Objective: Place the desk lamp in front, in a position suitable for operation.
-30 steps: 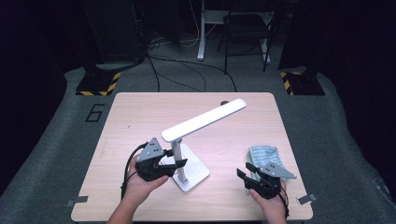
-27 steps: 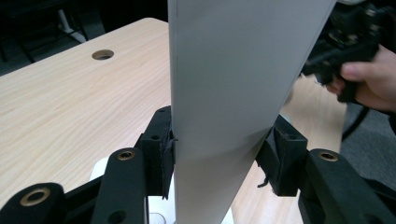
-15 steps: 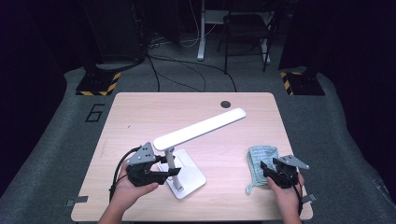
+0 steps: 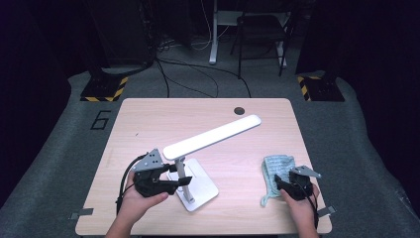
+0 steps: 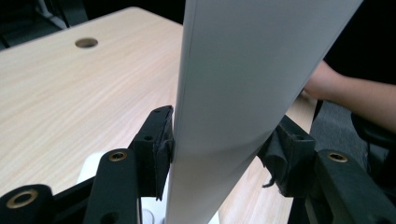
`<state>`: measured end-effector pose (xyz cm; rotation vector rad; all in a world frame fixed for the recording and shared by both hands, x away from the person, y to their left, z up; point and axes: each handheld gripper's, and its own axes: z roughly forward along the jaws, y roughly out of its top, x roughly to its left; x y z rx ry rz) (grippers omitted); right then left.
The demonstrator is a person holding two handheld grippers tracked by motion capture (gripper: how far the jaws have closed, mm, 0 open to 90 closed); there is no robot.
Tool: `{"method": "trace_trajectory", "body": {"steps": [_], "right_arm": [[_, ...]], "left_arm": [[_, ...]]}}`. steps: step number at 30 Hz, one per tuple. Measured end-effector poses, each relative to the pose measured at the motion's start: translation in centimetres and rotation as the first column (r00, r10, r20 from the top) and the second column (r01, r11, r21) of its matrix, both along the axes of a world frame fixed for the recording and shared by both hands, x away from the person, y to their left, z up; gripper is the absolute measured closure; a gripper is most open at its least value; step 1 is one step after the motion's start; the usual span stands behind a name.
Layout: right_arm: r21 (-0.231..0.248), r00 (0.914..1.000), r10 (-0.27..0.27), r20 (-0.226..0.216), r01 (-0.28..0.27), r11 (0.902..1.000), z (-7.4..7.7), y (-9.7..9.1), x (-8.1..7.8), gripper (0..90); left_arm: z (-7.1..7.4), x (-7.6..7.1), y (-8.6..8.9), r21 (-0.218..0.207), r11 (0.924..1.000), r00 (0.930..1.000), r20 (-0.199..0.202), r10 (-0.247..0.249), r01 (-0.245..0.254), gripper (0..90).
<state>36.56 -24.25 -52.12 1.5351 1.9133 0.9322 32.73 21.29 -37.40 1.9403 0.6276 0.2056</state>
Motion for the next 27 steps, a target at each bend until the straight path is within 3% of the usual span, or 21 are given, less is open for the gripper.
{"method": "trace_trajectory", "body": {"steps": [7, 11, 14, 19, 21, 27], "right_arm": [[-0.024, 0.9999, 0.006, 0.012, -0.006, 0.9997, -0.2, 0.2, -0.2, 40.6], [-0.007, 0.9999, 0.005, 0.011, -0.005, 1.0, -0.2, 0.3, -0.3, 44.5], [-0.007, 0.9999, 0.006, 0.01, -0.006, 1.0, -0.2, 0.4, -0.4, 47.4], [-0.002, 1.0, 0.006, 0.0, -0.006, 1.0, -0.1, 0.6, -0.5, 56.2], [-0.004, 0.9999, 0.01, 0.002, -0.01, 0.9999, 0.0, 0.7, -0.6, 59.9], [0.012, 0.9998, 0.017, -0.01, -0.017, 0.9998, 0.2, 0.8, -1.2, 67.6]], "left_arm": [[0.9, -0.1, 0.4, -0.04, 0.9992, 0.9998, 0.018, 0.006, -0.005, 41.6], [1.4, -0.3, 0.2, -0.043, 0.999, 0.9995, 0.03, 0.011, -0.009, 45.0], [1.9, -0.4, 0.1, -0.041, 0.9991, 0.9987, 0.049, 0.013, -0.01, 48.3], [2.2, -0.5, -0.2, -0.007, 0.9999, 0.9985, 0.054, 0.008, -0.008, 50.4], [2.2, -0.6, -0.3, 0.007, 1.0, 0.9972, 0.074, 0.003, -0.003, 51.1], [2.1, -0.4, -0.4, -0.005, 0.9964, 0.9934, 0.078, -0.084, 0.084, 51.7]]}}
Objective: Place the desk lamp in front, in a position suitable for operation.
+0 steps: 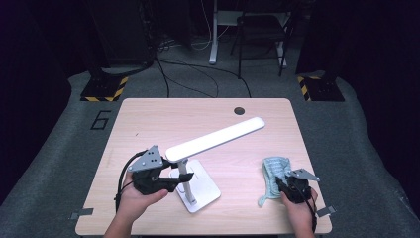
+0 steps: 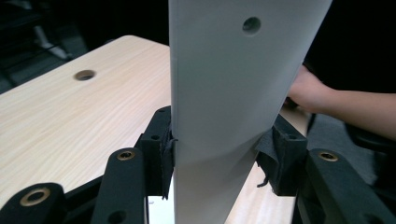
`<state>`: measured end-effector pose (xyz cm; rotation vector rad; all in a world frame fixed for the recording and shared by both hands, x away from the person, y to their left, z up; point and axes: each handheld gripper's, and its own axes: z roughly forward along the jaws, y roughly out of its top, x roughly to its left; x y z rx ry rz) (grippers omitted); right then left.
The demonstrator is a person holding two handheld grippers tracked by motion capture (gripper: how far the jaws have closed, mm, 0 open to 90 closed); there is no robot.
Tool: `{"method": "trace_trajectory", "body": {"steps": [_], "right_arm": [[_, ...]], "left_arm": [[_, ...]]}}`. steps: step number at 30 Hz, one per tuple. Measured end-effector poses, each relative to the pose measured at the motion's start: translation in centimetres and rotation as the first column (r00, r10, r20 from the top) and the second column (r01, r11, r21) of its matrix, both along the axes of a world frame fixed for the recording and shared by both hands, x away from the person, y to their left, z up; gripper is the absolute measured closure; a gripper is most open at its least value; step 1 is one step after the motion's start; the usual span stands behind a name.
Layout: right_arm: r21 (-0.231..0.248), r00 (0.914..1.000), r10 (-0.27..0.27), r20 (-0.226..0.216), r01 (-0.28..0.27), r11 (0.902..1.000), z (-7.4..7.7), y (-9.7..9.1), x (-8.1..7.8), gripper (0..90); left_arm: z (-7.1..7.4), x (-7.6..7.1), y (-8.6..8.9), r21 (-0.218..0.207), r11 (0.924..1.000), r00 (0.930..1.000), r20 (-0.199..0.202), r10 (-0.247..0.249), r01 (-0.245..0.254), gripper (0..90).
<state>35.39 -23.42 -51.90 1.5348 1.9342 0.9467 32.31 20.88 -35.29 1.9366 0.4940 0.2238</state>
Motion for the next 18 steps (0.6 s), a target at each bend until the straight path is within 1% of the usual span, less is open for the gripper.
{"method": "trace_trajectory", "body": {"steps": [1, 3, 4, 6, 8, 10, 12, 13, 14, 15, 16, 17, 18], "right_arm": [[0.007, 1.0, -0.001, 0.002, 0.001, 1.0, 0.0, 0.0, -0.1, 68.1], [0.023, 1.0, 0.004, 0.001, -0.004, 0.9997, 0.2, 0.1, -0.4, 68.9], [0.044, 1.0, 0.004, 0.002, -0.004, 0.999, 0.3, 0.2, -0.6, 69.3], [0.07, 0.9995, 0.029, 0.011, -0.03, 0.9971, 0.8, 0.8, -1.0, 70.1], [0.083, 0.9973, 0.064, 0.037, -0.067, 0.9944, 1.3, 1.9, -1.5, 70.3], [0.078, 0.9929, 0.102, 0.061, -0.107, 0.9912, 1.9, 3.5, -2.0, 70.4], [0.059, 0.9842, 0.16, 0.075, -0.165, 0.9846, 2.3, 5.3, -2.2, 70.4], [0.058, 0.98, 0.183, 0.079, -0.188, 0.9805, 2.4, 6.2, -2.3, 70.4], [0.056, 0.9754, 0.206, 0.079, -0.211, 0.976, 2.6, 6.8, -2.3, 70.4], [0.061, 0.967, 0.239, 0.087, -0.245, 0.9676, 2.9, 7.9, -2.3, 70.3], [0.079, 0.9598, 0.265, 0.092, -0.273, 0.9589, 3.2, 9.1, -2.3, 70.3], [0.098, 0.9533, 0.286, 0.096, -0.295, 0.9504, 3.5, 10.0, -2.4, 70.3], [0.103, 0.9471, 0.305, 0.101, -0.315, 0.9436, 3.6, 10.7, -2.4, 70.2]], "left_arm": [[0.0, 0.0, 0.0, -0.003, 0.9998, 0.9998, -0.004, -0.02, 0.02, 51.7], [-0.1, 0.0, 0.0, -0.014, 0.9991, 0.9991, -0.011, -0.041, 0.041, 51.4], [-0.1, 0.0, -0.1, -0.018, 0.9988, 0.999, -0.009, -0.045, 0.045, 51.3], [-0.2, -0.2, -0.1, -0.02, 0.9992, 0.9994, -0.009, -0.033, 0.033, 51.3], [-0.2, -0.3, -0.1, -0.024, 0.9993, 0.9995, 0.0, -0.031, 0.031, 51.4], [-0.3, -0.4, 0.0, -0.033, 0.9993, 0.9998, -0.001, -0.018, 0.018, 51.4], [-0.4, -0.5, -0.1, -0.034, 0.9994, 0.9999, 0.004, -0.011, 0.011, 51.4], [-0.3, -0.6, -0.1, -0.028, 0.9996, 1.0, 0.003, -0.008, 0.008, 51.5], [-0.3, -0.6, -0.2, -0.018, 0.9998, 0.9998, 0.017, -0.005, 0.006, 51.5], [-0.3, -0.7, -0.3, -0.019, 0.9998, 0.9999, 0.013, 0.001, -0.001, 51.7], [-0.3, -0.8, -0.3, -0.019, 0.9998, 0.9999, 0.014, 0.0, 0.0, 51.8], [-0.3, -0.8, -0.3, -0.021, 0.9998, 0.9999, 0.017, 0.001, -0.001, 51.8], [-0.3, -0.8, -0.3, -0.023, 0.9997, 0.9999, 0.013, -0.005, 0.006, 51.8]]}}
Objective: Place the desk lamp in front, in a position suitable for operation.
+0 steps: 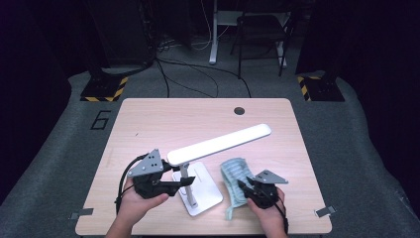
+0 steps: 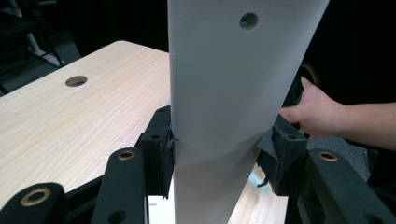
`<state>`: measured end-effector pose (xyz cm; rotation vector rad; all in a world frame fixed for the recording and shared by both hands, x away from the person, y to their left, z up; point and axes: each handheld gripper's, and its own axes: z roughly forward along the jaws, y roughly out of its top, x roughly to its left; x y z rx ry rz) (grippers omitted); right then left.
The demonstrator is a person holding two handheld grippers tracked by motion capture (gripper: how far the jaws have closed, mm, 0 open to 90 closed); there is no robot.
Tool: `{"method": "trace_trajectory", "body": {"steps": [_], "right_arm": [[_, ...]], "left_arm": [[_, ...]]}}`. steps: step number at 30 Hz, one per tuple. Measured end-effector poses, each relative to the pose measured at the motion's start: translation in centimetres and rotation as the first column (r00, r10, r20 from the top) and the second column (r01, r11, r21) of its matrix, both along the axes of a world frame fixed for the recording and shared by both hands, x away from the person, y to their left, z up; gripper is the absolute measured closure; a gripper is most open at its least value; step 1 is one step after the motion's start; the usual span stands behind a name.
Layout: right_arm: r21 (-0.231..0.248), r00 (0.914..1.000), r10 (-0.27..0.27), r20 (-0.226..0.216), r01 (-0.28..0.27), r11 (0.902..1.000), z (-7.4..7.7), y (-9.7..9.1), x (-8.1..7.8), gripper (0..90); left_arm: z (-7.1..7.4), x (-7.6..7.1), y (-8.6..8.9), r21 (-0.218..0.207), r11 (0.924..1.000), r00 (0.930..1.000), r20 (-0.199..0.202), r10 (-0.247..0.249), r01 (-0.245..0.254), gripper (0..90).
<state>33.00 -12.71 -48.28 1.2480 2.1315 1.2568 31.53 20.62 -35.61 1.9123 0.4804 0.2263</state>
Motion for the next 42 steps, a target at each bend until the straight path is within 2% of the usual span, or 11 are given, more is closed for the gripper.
{"method": "trace_trajectory", "body": {"steps": [3, 6, 8, 11, 13, 16, 20, 25, 28, 33, 42], "right_arm": [[-0.01, 0.9962, 0.086, 0.004, -0.086, 0.9962, 0.3, 2.8, -0.2, 70.1], [-0.002, 0.9926, 0.121, -0.01, -0.121, 0.9927, 0.1, 4.4, -0.5, 70.0], [-0.006, 0.9877, 0.155, -0.025, -0.155, 0.9879, -0.2, 5.2, -0.7, 69.9], [-0.043, 0.9852, 0.165, -0.047, -0.167, 0.985, -1.0, 6.3, -1.1, 69.7], [-0.062, 0.9817, 0.18, -0.062, -0.184, 0.981, -1.7, 6.7, -1.1, 69.5], [-0.062, 0.9759, 0.205, -0.075, -0.209, 0.9758, -2.8, 7.1, -1.1, 69.7], [-0.099, 0.9749, 0.216, -0.055, -0.22, 0.9705, -2.8, 7.4, -1.5, 69.9], [-0.094, 0.979, 0.192, -0.069, -0.198, 0.9757, -2.7, 7.7, -1.4, 69.8], [-0.102, 0.9767, 0.2, -0.077, -0.208, 0.9729, -2.7, 7.7, -1.2, 70.0], [-0.103, 0.9765, 0.203, -0.073, -0.209, 0.9723, -2.7, 7.7, 0.0, 69.7], [-0.102, 0.9805, 0.169, -0.101, -0.179, 0.9785, -2.5, 8.7, 2.6, 69.3]], "left_arm": [[-0.1, 0.1, 0.0, -0.021, 0.9988, 0.9989, -0.009, -0.045, 0.045, 51.6], [-0.4, 0.3, 0.1, -0.044, 0.9937, 0.9946, -0.009, -0.104, 0.103, 51.3], [-0.4, 0.4, 0.2, -0.037, 0.9915, 0.9922, 0.005, -0.124, 0.124, 51.5], [-0.3, 0.4, 0.4, -0.033, 0.993, 0.9935, -0.003, -0.114, 0.113, 51.5], [-0.1, 0.3, 0.5, -0.031, 0.9962, 0.9966, -0.008, -0.082, 0.082, 51.3], [0.2, 0.0, 0.6, 0.001, 0.999, 0.999, 0.003, -0.044, 0.044, 51.5], [0.4, -0.4, 0.6, 0.028, 0.9994, 0.9995, 0.024, -0.02, 0.019, 51.9], [0.1, -0.4, 0.6, 0.01, 0.9997, 0.9991, 0.036, -0.022, 0.021, 52.4], [0.0, -0.6, 0.6, 0.004, 0.9998, 0.9991, 0.038, -0.018, 0.018, 52.5], [0.1, -0.7, 0.4, 0.007, 1.0, 0.9993, 0.037, -0.003, 0.003, 52.6], [0.0, -0.6, 0.4, 0.002, 1.0, 0.9993, 0.035, -0.007, 0.007, 52.6]]}}
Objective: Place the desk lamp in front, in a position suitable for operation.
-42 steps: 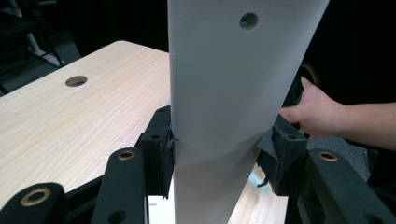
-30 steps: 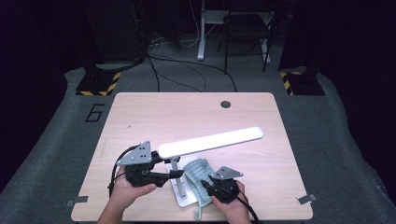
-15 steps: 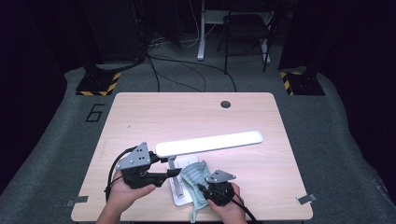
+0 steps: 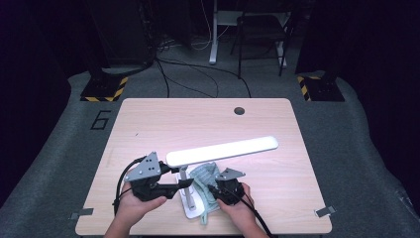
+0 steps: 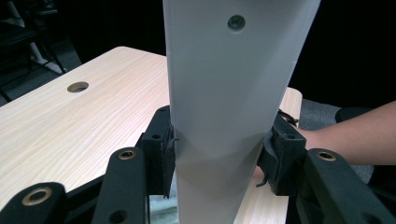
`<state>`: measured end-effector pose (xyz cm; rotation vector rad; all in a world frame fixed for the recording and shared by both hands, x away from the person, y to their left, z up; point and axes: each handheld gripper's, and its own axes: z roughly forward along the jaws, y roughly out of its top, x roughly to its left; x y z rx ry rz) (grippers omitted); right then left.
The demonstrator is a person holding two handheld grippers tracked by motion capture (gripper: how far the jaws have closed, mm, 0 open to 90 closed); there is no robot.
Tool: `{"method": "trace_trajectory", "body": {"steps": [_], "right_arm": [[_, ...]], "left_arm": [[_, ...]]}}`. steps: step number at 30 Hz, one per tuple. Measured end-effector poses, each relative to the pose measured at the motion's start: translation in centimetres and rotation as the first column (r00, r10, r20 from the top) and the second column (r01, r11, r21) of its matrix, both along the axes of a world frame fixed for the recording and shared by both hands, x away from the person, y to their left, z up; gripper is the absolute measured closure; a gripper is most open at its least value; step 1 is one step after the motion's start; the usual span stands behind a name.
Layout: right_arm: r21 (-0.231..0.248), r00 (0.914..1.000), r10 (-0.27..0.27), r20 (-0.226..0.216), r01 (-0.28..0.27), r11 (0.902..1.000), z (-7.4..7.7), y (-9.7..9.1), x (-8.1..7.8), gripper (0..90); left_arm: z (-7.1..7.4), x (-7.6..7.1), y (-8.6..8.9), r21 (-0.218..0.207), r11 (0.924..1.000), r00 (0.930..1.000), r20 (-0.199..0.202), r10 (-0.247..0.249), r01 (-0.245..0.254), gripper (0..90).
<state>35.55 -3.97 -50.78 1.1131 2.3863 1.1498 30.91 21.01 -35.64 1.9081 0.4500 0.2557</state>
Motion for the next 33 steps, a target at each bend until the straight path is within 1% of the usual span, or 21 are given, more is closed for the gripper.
{"method": "trace_trajectory", "body": {"steps": [2, 3, 4, 6, 7, 11, 12, 13, 14, 15, 16, 17, 19, 20, 21, 22, 26, 28, 31, 32, 33], "right_arm": [[-0.003, 1.0, -0.003, -0.004, 0.003, 1.0, 0.0, 0.3, 0.9, 69.3], [0.006, 0.9999, -0.011, -0.007, 0.011, 0.9999, 0.0, 0.5, 1.3, 69.2], [0.001, 0.9999, -0.009, -0.006, 0.009, 1.0, 0.0, 0.6, 1.8, 69.3], [0.006, 0.9997, -0.024, -0.003, 0.024, 0.9997, -0.1, 1.0, 2.5, 69.2], [0.001, 0.9997, -0.02, 0.012, 0.02, 0.9998, -0.1, 1.2, 3.1, 69.2], [0.008, 0.9985, -0.046, 0.031, 0.045, 0.9989, -0.3, 1.8, 4.3, 69.2], [0.011, 0.9979, -0.049, 0.042, 0.049, 0.9988, -0.4, 1.9, 4.7, 69.2], [0.02, 0.9977, -0.062, 0.027, 0.062, 0.9979, -0.4, 2.0, 4.9, 69.2], [0.024, 0.9974, -0.067, 0.027, 0.067, 0.9975, -0.4, 2.0, 5.2, 69.2], [0.017, 0.9973, -0.065, 0.034, 0.065, 0.9978, -0.4, 2.0, 5.4, 69.3], [0.019, 0.9971, -0.069, 0.03, 0.069, 0.9974, -0.4, 2.1, 5.4, 69.3], [0.016, 0.9969, -0.068, 0.04, 0.067, 0.9976, -0.5, 2.1, 5.6, 69.3], [0.021, 0.9967, -0.075, 0.03, 0.074, 0.997, -0.5, 2.0, 5.7, 69.3], [0.019, 0.997, -0.07, 0.034, 0.069, 0.9974, -0.5, 1.9, 6.0, 69.3], [0.032, 0.9968, -0.076, 0.022, 0.076, 0.9966, -0.5, 1.9, 6.1, 69.3], [0.032, 0.9969, -0.076, 0.02, 0.076, 0.9966, -0.5, 1.8, 6.2, 69.2], [0.061, 0.9966, -0.082, -0.008, 0.082, 0.9948, -0.6, 1.5, 6.4, 69.5], [0.055, 0.9968, -0.08, -0.004, 0.08, 0.9953, -0.6, 1.5, 6.3, 70.0], [0.031, 0.9963, -0.085, 0.001, 0.085, 0.9959, -0.4, 1.6, 5.7, 70.1], [0.023, 0.997, -0.076, 0.008, 0.076, 0.9968, -0.4, 1.5, 5.5, 70.1], [0.027, 0.9974, -0.072, 0.001, 0.072, 0.9971, -0.4, 1.4, 5.4, 70.1]], "left_arm": [[0.0, 0.0, 0.1, -0.002, 1.0, 1.0, 0.0, -0.002, 0.002, 52.7], [0.0, 0.1, 0.1, -0.006, 1.0, 1.0, -0.002, -0.006, 0.006, 52.6], [0.0, 0.1, 0.1, -0.005, 1.0, 1.0, -0.001, -0.008, 0.008, 52.6], [-0.1, 0.1, 0.1, -0.006, 1.0, 1.0, -0.001, -0.007, 0.007, 52.6], [-0.1, 0.1, 0.1, -0.008, 0.9999, 1.0, 0.0, -0.008, 0.008, 52.6], [-0.1, 0.1, 0.1, -0.008, 0.9999, 1.0, -0.002, -0.008, 0.008, 52.6], [-0.1, 0.1, 0.2, -0.006, 0.9999, 1.0, -0.003, -0.008, 0.008, 52.6], [-0.1, 0.1, 0.1, -0.008, 0.9999, 1.0, -0.001, -0.008, 0.008, 52.6], [-0.1, 0.1, 0.1, -0.008, 0.9999, 1.0, -0.001, -0.007, 0.007, 52.6], [-0.1, 0.1, 0.1, -0.011, 0.9999, 1.0, -0.001, -0.006, 0.006, 52.6], [-0.1, 0.1, 0.1, -0.011, 0.9999, 1.0, -0.001, -0.006, 0.006, 52.6], [-0.1, 0.1, 0.1, -0.01, 0.9999, 1.0, -0.001, -0.006, 0.006, 52.6], [-0.1, 0.1, 0.1, -0.009, 1.0, 1.0, 0.0, -0.003, 0.003, 52.6], [-0.1, 0.1, 0.1, -0.01, 0.9999, 1.0, 0.0, -0.002, 0.002, 52.6], [-0.1, 0.0, 0.1, -0.01, 1.0, 1.0, 0.0, 0.0, 0.0, 52.6], [-0.1, 0.0, 0.1, -0.007, 1.0, 1.0, -0.001, 0.0, 0.0, 52.6], [-0.1, 0.0, 0.1, -0.008, 1.0, 1.0, 0.003, 0.003, -0.003, 52.6], [-0.1, 0.0, 0.1, -0.008, 1.0, 1.0, 0.003, 0.001, -0.001, 52.6], [-0.1, 0.0, 0.1, -0.007, 1.0, 1.0, 0.001, 0.001, -0.001, 52.6], [-0.1, 0.0, 0.1, -0.006, 1.0, 1.0, 0.0, 0.004, -0.004, 52.6], [-0.1, 0.0, 0.0, -0.003, 1.0, 1.0, 0.001, 0.008, -0.008, 52.6]]}}
